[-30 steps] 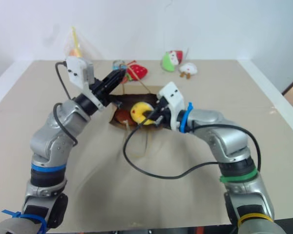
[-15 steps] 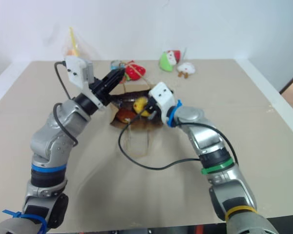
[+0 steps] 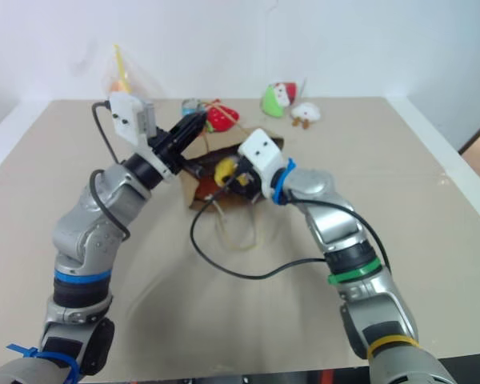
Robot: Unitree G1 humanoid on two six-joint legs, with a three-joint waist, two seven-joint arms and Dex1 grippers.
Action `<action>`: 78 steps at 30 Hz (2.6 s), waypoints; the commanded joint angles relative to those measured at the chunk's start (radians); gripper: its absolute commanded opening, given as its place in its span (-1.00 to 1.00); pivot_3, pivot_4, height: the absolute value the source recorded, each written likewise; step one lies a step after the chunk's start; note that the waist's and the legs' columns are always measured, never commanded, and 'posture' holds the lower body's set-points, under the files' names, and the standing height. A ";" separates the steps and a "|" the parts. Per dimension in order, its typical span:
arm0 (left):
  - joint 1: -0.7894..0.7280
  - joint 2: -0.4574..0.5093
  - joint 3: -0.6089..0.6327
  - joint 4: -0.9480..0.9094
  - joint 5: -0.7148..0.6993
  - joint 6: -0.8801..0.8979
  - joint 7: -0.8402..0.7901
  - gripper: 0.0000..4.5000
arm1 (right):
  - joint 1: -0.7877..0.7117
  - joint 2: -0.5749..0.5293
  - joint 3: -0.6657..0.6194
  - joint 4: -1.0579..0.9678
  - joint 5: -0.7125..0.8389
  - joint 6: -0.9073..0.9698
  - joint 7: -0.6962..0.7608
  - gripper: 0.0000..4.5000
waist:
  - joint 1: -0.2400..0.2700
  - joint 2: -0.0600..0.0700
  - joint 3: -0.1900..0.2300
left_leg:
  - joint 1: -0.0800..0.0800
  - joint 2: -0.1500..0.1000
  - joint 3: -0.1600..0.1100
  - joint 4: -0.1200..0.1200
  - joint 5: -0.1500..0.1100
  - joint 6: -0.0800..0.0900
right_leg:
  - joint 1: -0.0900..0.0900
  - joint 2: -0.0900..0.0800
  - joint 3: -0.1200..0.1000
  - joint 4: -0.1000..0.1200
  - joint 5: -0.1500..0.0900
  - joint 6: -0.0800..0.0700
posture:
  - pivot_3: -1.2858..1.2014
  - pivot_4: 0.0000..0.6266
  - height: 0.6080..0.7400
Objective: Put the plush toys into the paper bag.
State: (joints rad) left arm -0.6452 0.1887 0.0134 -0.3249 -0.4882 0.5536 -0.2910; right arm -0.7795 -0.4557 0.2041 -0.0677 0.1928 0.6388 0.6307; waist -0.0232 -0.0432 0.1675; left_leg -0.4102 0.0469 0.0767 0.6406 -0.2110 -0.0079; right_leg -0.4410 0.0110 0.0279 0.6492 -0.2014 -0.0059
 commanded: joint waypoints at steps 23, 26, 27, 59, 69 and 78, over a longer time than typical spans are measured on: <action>-0.029 0.004 0.007 -0.024 -0.001 -0.005 -0.015 -1.00 | 0.289 -0.118 -0.236 -0.278 0.423 0.545 0.095 0.96 | -0.005 0.000 0.000 | 0.002 0.001 -0.001 0.000 0.000 0.000 | 0.001 0.003 -0.001 0.001 0.000 0.000 | 0.03 -0.52 1.00; -0.030 0.007 0.009 -0.027 0.001 -0.005 -0.015 -1.00 | 0.305 -0.096 -0.199 -0.256 0.393 0.536 0.064 0.96 | -0.006 0.000 0.000 | 0.002 0.000 0.000 0.000 0.000 0.000 | 0.001 0.002 0.001 0.001 0.001 0.000 | 0.03 -0.52 1.00; -0.030 0.007 0.009 -0.029 0.001 -0.004 -0.014 -1.00 | 0.308 -0.088 -0.189 -0.247 0.384 0.536 0.052 0.96 | -0.005 0.000 0.000 | 0.002 0.000 0.000 0.000 0.000 0.000 | 0.001 0.001 0.001 0.001 0.001 0.000 | 0.03 -0.52 1.00; -0.074 0.069 0.033 0.004 -0.004 -0.014 -0.064 -1.00 | 0.112 -0.114 -0.320 -0.294 0.535 0.504 0.098 -0.91 | -0.001 -0.001 0.000 | 0.002 -0.001 0.000 0.000 0.000 0.000 | 0.001 0.001 0.001 0.001 0.001 0.000 | 0.03 -0.52 1.00; -0.183 0.194 0.141 0.057 -0.242 0.200 -0.209 -1.00 | -0.109 -0.126 -0.510 -0.234 0.731 0.851 -0.035 -0.91 | -0.001 -0.001 0.000 | 0.000 0.000 0.000 -0.001 0.000 0.000 | 0.000 0.001 0.001 0.000 0.000 0.000 | 0.03 -0.52 1.00; -0.117 0.231 0.075 0.116 -0.156 0.169 -0.246 -1.00 | -0.125 -0.118 -0.420 -0.183 0.652 0.877 -0.120 -0.91 | -0.001 0.000 0.000 | 0.000 0.000 0.000 -0.001 0.000 0.000 | 0.000 0.000 0.001 0.000 0.000 0.000 | 0.03 -0.52 1.00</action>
State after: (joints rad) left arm -0.7850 0.4048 0.1158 -0.2223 -0.7112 0.7819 -0.5237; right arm -0.9167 -0.5735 -0.2666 -0.2439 0.8814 1.5602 0.5351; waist -0.0247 -0.0437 0.1677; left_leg -0.4098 0.0464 0.0772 0.6392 -0.2108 -0.0079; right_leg -0.4415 0.0114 0.0291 0.6489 -0.2011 -0.0061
